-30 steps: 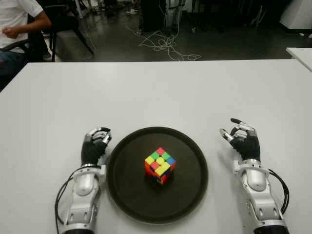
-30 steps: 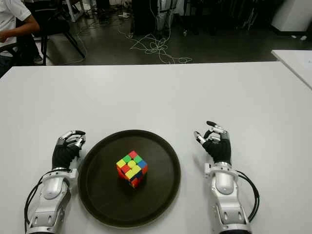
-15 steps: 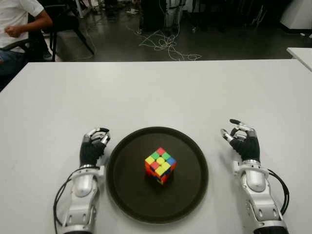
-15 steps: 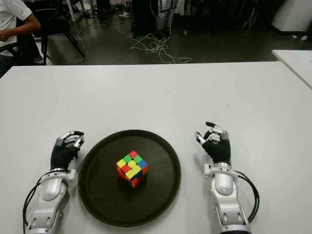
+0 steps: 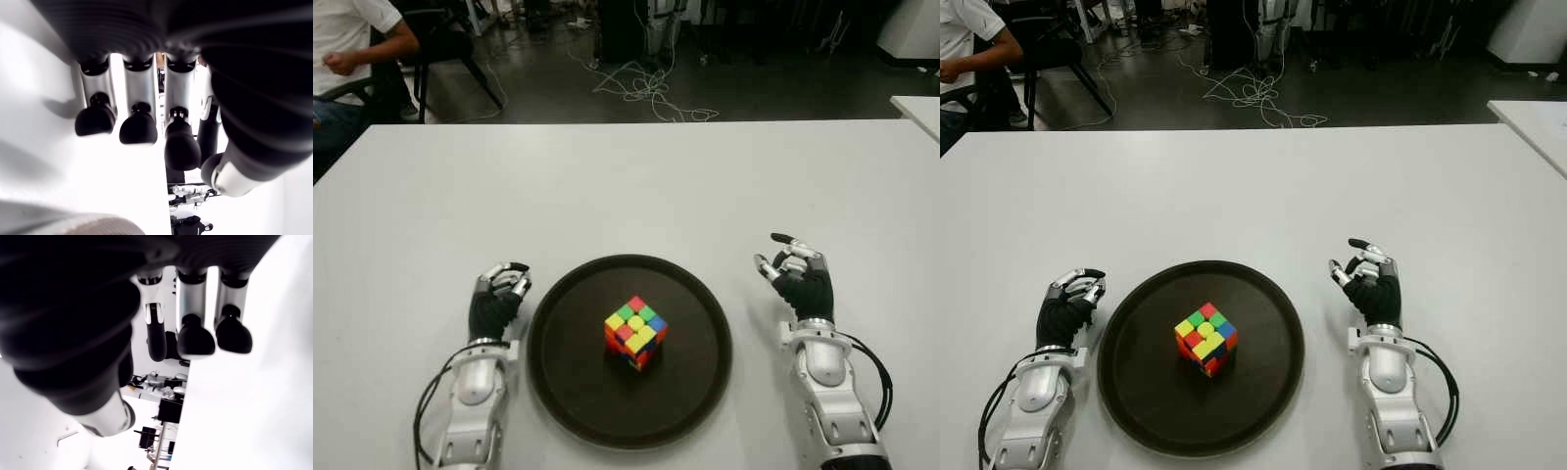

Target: Pick up the Rubik's Cube and put it in the plate

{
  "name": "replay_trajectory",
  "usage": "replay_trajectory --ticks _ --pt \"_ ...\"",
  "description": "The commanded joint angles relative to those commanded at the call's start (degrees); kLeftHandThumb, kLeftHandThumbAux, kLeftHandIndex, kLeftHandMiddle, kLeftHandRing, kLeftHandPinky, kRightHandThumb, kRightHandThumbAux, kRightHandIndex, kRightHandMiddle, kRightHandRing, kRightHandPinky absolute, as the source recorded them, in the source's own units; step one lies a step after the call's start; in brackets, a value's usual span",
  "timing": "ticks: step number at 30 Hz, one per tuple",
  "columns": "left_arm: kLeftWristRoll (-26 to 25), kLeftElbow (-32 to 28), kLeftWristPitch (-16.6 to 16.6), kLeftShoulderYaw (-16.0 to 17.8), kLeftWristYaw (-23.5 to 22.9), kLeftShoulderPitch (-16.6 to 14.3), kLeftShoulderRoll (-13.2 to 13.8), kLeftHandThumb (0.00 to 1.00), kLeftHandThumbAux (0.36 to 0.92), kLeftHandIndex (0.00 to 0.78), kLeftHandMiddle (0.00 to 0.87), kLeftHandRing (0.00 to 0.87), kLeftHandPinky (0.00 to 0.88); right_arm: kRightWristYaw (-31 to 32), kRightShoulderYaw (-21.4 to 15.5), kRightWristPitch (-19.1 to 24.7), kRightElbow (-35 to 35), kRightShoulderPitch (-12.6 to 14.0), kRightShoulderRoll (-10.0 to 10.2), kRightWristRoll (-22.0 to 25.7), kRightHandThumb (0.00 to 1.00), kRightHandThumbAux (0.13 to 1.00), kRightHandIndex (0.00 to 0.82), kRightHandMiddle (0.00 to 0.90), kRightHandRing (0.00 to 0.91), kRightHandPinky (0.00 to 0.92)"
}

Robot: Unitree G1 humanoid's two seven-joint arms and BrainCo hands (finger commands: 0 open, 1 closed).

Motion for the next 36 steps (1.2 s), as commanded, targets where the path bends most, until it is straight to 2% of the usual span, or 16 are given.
replay_trajectory --ticks 12,36 --pt "-1.24 0.44 -0.96 0.75 0.11 0.04 -0.73 0.711 0.704 0.444 0.816 0.832 0.818 -0.20 -0.52 -1.56 1.50 -0.49 0.75 1.12 0.364 0.858 0.727 0.817 0.819 0.798" --pt "0.36 1.92 -1.99 0.43 0.94 -0.41 -0.21 0.712 0.705 0.444 0.814 0.831 0.810 -0.13 -0.18 -1.15 2.42 -0.82 0.00 -0.22 0.379 0.845 0.717 0.821 0.824 0.812"
